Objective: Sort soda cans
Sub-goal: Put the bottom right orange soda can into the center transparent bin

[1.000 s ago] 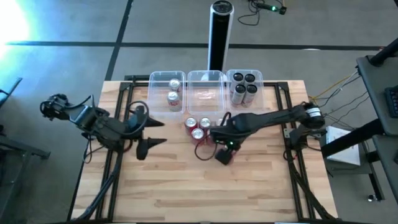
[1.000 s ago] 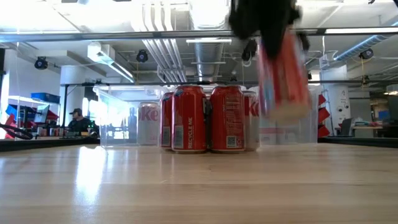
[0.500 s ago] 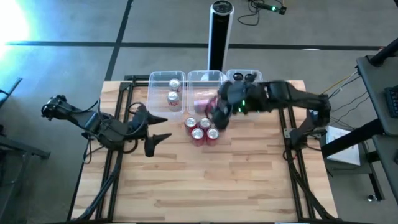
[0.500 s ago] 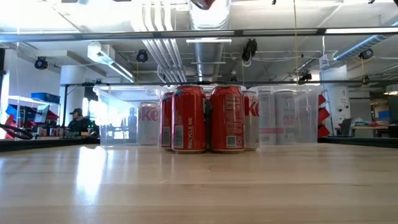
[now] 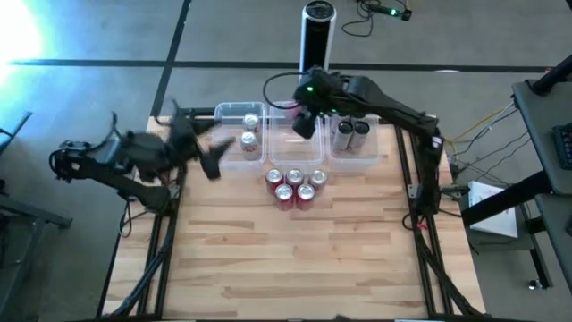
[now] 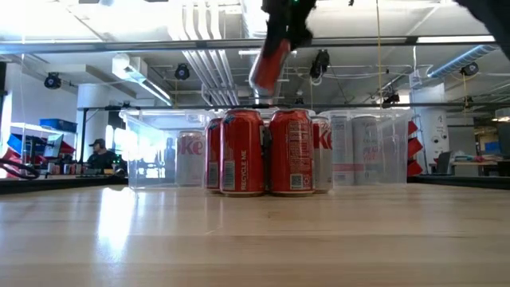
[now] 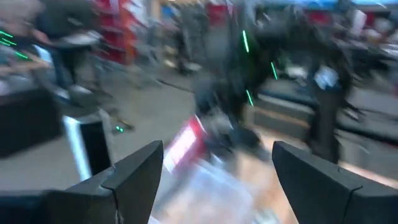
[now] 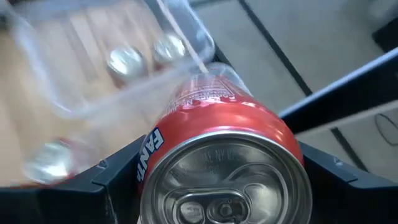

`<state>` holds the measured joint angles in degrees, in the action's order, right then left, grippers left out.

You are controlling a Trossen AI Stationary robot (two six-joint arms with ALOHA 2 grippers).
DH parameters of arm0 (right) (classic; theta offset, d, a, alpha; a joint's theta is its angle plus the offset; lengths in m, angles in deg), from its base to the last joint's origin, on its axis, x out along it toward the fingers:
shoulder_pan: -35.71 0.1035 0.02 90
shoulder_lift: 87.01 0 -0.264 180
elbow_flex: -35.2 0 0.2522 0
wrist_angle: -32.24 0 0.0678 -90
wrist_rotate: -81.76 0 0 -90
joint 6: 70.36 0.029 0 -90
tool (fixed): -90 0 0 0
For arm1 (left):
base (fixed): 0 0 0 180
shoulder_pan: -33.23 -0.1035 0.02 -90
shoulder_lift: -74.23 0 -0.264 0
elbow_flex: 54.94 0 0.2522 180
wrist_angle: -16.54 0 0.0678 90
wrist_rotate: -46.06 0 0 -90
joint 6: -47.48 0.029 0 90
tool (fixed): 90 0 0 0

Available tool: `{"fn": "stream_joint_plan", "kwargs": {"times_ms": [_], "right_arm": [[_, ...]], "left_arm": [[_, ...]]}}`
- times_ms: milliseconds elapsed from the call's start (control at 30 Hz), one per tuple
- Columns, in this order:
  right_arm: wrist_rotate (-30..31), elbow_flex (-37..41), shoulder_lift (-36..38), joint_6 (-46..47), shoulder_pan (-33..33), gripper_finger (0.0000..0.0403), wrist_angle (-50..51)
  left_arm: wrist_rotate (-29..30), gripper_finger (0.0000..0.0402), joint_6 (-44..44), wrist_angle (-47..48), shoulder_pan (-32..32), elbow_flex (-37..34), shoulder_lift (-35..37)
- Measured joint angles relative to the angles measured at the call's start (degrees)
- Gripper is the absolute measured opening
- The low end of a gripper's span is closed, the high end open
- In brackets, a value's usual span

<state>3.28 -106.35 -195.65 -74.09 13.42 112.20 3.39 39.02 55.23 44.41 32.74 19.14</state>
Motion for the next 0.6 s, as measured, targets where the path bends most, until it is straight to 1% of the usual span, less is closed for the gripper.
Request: {"fn": "stream_joint_plan", "kwargs": {"times_ms": [133,267,367,433,600], "right_arm": [[-0.08,-0.76,-4.31,-7.23,-1.26,0.0296,-0.49],[-0.92,-1.51,-7.77,-12.08,-1.83,0.0297,-0.83],[-4.12,-1.51,-10.85,-11.39,-3.05,0.0298,-0.27],[-4.56,-1.49,-12.74,-9.76,-3.97,0.0297,1.47],[-4.19,-1.46,-15.48,-7.75,-5.87,0.0298,4.11]], "left_arm": [[-0.33,0.0286,4.58,-0.32,-7.51,5.96,-0.32],[-3.99,0.0286,6.10,-0.13,-14.38,10.02,-1.65],[-4.63,0.0286,7.57,-0.13,-18.64,12.19,-3.27],[-4.67,0.0285,8.98,-0.18,-20.80,13.28,-4.65],[-7.89,0.0277,15.14,-0.28,-22.31,14.15,-8.40]]}}
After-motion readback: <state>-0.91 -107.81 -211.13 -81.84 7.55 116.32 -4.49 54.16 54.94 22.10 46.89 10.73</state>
